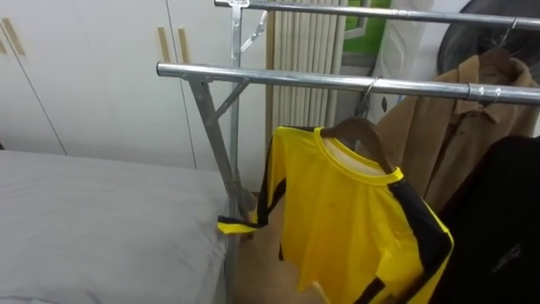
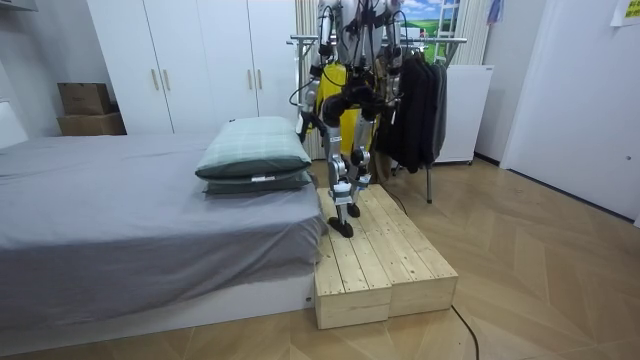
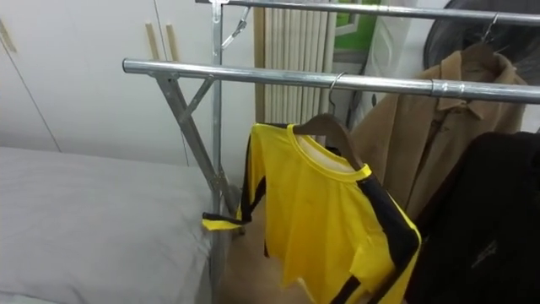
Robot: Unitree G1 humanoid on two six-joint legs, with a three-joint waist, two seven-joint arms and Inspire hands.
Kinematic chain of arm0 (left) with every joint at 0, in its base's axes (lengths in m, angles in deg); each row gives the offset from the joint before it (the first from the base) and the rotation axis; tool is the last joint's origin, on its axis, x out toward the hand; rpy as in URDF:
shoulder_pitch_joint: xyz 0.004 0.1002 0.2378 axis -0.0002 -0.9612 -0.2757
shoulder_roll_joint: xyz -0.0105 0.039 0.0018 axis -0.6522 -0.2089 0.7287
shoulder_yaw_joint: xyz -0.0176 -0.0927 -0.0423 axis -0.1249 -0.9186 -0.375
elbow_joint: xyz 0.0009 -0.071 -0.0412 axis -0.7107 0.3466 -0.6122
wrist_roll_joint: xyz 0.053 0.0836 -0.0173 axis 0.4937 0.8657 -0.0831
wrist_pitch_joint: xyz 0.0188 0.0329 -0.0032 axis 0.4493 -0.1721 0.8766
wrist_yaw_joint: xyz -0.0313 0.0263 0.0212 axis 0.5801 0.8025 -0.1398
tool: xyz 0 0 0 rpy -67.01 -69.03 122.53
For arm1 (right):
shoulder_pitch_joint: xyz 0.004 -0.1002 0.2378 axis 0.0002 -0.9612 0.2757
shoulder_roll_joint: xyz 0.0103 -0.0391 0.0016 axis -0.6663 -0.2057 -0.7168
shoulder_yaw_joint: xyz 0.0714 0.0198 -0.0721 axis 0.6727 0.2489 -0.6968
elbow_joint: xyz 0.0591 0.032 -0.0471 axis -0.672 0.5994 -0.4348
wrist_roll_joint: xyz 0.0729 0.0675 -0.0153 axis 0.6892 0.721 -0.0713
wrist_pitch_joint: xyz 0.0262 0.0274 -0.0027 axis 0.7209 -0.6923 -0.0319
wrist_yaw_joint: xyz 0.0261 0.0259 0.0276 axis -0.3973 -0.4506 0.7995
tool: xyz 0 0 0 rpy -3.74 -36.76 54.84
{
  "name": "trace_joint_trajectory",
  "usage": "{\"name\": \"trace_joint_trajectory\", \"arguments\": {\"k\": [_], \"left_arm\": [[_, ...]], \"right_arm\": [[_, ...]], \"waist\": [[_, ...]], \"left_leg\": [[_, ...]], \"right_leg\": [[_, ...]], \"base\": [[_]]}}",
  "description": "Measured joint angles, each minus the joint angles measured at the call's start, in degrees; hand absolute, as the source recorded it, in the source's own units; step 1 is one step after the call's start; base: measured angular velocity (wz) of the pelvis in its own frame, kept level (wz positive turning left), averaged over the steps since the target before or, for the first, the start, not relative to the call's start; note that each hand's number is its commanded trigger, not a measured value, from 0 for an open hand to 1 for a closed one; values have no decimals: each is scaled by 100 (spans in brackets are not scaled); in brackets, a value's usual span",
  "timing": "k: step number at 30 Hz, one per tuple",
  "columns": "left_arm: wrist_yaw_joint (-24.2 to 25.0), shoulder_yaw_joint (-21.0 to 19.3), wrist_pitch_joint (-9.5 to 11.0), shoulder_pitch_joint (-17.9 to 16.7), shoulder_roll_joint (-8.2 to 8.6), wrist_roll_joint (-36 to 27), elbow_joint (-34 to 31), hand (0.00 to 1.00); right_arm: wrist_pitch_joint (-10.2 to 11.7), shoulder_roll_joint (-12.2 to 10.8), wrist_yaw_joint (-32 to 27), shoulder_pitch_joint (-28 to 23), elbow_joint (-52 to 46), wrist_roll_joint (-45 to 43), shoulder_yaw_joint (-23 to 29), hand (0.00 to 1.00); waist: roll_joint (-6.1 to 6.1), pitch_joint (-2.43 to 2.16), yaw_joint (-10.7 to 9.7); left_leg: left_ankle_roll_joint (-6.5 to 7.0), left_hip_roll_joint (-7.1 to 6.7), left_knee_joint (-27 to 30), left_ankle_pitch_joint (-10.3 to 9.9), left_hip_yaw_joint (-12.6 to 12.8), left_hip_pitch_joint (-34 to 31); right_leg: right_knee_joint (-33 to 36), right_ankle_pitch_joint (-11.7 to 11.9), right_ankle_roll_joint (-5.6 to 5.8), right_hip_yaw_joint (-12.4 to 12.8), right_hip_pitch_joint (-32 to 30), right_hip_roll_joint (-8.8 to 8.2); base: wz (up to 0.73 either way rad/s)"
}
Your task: Hang clothes
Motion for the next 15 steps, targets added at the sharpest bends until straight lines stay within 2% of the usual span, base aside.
{"name": "trace_joint_trajectory", "arguments": {"k": [5,7,8,9,10,11,12,13,14,15], "left_arm": [[-111,-21,1,45,23,-87,-2,0],[-116,-68,-17,60,65,-77,-17,0],[-117,-66,-19,67,68,-76,-44,0],[-112,-65,-19,78,74,-79,-76,0],[-104,-36,-26,79,58,-80,-79,0],[-102,6,-30,90,38,-80,-79,0],[-104,24,-68,178,18,-82,-81,0],[-108,11,-119,211,0,-99,-82,0],[-108,-5,-133,218,-20,-113,-80,0],[-107,-18,-141,214,-48,-128,-75,0]], "right_arm": [[-11,57,-120,33,7,-207,-168,0],[-47,88,-175,74,16,-296,-189,0],[-58,95,-181,85,22,-298,-184,0],[-59,108,-192,105,30,-297,-187,0],[-59,125,-224,105,37,-272,-211,0],[-59,131,-231,105,52,-246,-211,0],[-62,144,-231,106,80,-186,-211,0],[-64,172,-225,109,93,-180,-201,0],[-66,183,-212,114,111,-184,-182,0],[-86,191,-174,132,174,-186,-102,0]], "waist": [[30,-15,224],[58,-8,244],[61,-3,237],[70,5,230],[62,22,197],[66,23,178],[44,43,166],[29,30,128],[22,21,115],[20,24,110]], "left_leg": [[-28,2,35,13,-241,-74],[-62,5,260,24,-551,-289],[-74,7,336,26,-528,-353],[-95,47,443,39,-332,-444],[-147,165,523,71,126,-540],[-182,222,537,94,379,-575],[-249,339,604,142,773,-636],[-300,481,690,190,1214,-699],[-316,542,718,217,1419,-699],[-334,631,740,273,1795,-681]], "right_leg": [[6,-84,-53,-341,14,-98],[12,-150,-107,-757,14,-235],[11,-183,-111,-873,14,-277],[12,-272,-79,-1130,20,-377],[13,-362,-55,-1460,55,-490],[12,-403,-60,-1632,74,-543],[13,-500,-30,-1963,121,-661],[26,-577,-13,-2324,136,-774],[36,-618,8,-2458,151,-826],[41,-678,41,-2728,222,-920]], "base": [[35],[86],[117],[132],[143],[159],[165],[163],[160],[151]]}}
